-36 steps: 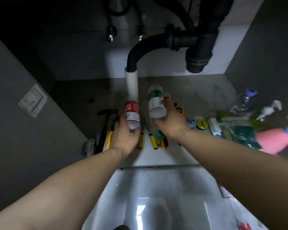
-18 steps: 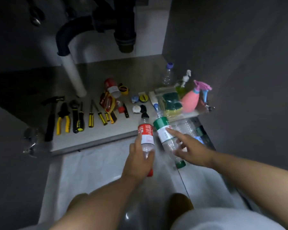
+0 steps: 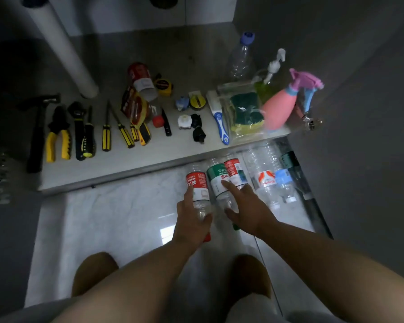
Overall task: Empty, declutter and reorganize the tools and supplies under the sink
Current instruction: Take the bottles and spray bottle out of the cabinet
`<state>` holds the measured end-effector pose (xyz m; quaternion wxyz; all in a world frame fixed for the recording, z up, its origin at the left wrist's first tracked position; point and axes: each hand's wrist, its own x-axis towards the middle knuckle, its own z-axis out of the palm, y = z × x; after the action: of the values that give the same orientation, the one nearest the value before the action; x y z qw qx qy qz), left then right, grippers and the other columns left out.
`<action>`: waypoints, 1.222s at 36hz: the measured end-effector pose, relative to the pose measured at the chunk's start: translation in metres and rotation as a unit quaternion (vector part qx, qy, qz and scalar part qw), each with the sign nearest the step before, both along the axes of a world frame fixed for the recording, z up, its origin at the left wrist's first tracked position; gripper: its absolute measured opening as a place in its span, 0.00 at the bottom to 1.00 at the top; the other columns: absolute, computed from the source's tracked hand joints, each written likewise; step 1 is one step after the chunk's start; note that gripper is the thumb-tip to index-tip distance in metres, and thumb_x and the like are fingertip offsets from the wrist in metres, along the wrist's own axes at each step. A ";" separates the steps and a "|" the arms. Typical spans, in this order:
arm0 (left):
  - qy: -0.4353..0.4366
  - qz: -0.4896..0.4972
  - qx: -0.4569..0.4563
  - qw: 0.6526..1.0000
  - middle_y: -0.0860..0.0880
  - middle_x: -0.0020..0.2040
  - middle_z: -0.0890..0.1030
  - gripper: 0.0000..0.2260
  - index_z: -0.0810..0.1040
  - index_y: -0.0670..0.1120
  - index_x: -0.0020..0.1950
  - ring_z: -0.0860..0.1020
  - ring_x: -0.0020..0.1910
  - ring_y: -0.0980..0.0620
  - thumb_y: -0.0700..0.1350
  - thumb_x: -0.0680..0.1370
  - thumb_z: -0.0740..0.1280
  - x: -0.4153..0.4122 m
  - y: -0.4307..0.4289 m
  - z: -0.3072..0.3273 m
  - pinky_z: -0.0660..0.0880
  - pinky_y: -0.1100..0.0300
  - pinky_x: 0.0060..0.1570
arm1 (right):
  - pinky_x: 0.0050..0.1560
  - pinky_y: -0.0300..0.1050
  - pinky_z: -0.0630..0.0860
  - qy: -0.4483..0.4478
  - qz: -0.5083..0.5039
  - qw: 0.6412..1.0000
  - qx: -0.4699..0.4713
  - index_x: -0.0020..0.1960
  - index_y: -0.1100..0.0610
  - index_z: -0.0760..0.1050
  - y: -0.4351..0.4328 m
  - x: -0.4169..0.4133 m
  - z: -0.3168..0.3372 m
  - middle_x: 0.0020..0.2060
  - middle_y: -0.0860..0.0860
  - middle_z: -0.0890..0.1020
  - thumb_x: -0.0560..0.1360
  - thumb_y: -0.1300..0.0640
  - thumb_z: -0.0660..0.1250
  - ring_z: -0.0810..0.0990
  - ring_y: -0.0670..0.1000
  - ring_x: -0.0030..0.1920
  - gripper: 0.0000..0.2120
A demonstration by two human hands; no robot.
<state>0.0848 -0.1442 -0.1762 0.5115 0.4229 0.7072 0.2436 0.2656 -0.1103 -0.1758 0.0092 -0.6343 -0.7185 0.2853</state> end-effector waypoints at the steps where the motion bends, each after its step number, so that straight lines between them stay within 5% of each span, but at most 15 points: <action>1: 0.002 -0.002 -0.003 1.000 0.47 0.73 0.65 0.39 0.52 0.58 0.80 0.70 0.70 0.46 0.50 0.77 0.74 -0.001 0.002 -0.004 0.74 0.48 0.67 | 0.63 0.50 0.76 -0.010 -0.006 1.000 0.006 0.79 0.38 0.50 0.002 -0.003 -0.003 0.70 0.54 0.68 0.77 0.42 0.68 0.73 0.56 0.67 0.38; 17: -0.004 -0.106 0.018 0.994 0.51 0.75 0.69 0.37 0.61 0.55 0.78 0.72 0.72 0.49 0.42 0.75 0.76 0.002 0.029 -0.023 0.76 0.47 0.67 | 0.61 0.53 0.79 -0.139 -0.007 0.990 0.033 0.80 0.46 0.53 0.007 -0.016 -0.005 0.75 0.56 0.64 0.78 0.43 0.68 0.70 0.58 0.71 0.37; 24: 0.049 -0.147 0.038 0.987 0.51 0.80 0.60 0.35 0.59 0.50 0.81 0.64 0.77 0.51 0.40 0.78 0.73 0.007 0.033 -0.016 0.68 0.59 0.72 | 0.71 0.56 0.71 -0.155 0.085 0.984 0.034 0.81 0.52 0.56 0.003 -0.003 -0.003 0.80 0.54 0.57 0.78 0.48 0.68 0.59 0.59 0.79 0.36; 33: 0.085 -0.175 0.034 0.980 0.50 0.81 0.59 0.33 0.59 0.49 0.81 0.64 0.78 0.49 0.40 0.80 0.69 0.006 0.037 -0.005 0.70 0.53 0.73 | 0.69 0.57 0.72 -0.180 0.089 0.979 -0.029 0.82 0.50 0.47 0.009 -0.007 0.003 0.82 0.50 0.46 0.77 0.51 0.68 0.56 0.58 0.80 0.41; 44: 0.095 -0.233 0.011 0.968 0.48 0.80 0.59 0.30 0.59 0.49 0.81 0.65 0.77 0.46 0.43 0.81 0.68 -0.003 0.044 0.010 0.69 0.51 0.74 | 0.76 0.59 0.60 -0.163 0.102 0.979 -0.065 0.82 0.49 0.50 0.023 -0.012 0.015 0.82 0.50 0.49 0.78 0.49 0.67 0.50 0.57 0.81 0.39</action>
<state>0.0814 -0.1001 -0.1666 0.4798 0.6027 0.6319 0.0848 0.2534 -0.0870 -0.1609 -0.1789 -0.5950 -0.7510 0.2235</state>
